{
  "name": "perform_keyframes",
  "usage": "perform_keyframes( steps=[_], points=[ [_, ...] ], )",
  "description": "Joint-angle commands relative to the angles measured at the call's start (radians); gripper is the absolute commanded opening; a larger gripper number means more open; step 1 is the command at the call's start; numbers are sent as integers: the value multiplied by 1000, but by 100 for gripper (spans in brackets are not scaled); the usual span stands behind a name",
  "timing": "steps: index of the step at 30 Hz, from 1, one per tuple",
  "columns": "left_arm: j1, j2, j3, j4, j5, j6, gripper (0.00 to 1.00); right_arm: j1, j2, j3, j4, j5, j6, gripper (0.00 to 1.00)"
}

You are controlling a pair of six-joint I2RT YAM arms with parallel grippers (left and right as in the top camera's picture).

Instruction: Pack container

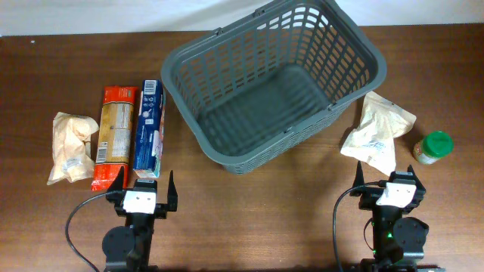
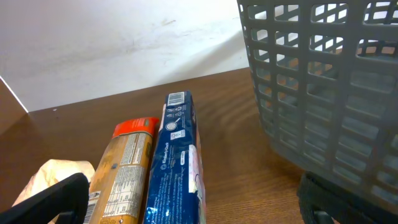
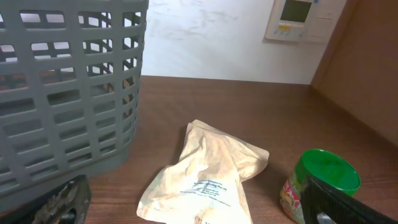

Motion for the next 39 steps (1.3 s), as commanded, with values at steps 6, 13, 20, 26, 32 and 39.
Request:
perform_keyframes(
  steps=[6, 13, 20, 26, 32, 39],
  points=[
    [0, -11, -11, 6, -3, 13, 99, 6, -9, -11, 3, -2, 9, 99],
    [0, -11, -11, 6, -4, 13, 99, 6, -9, -11, 3, -2, 9, 99],
    [0, -11, -11, 6, -3, 13, 99, 6, -9, -11, 4, -2, 9, 99],
    [0, -9, -11, 6, 16, 12, 99, 6, -9, -11, 3, -2, 9, 99],
    [0, -6, 9, -33, 107, -123, 99, 6, -9, -11, 3, -41, 10, 99],
    [0, 13, 205, -275, 136, -198, 99, 6, -9, -11, 8, -205, 10, 99]
  ],
)
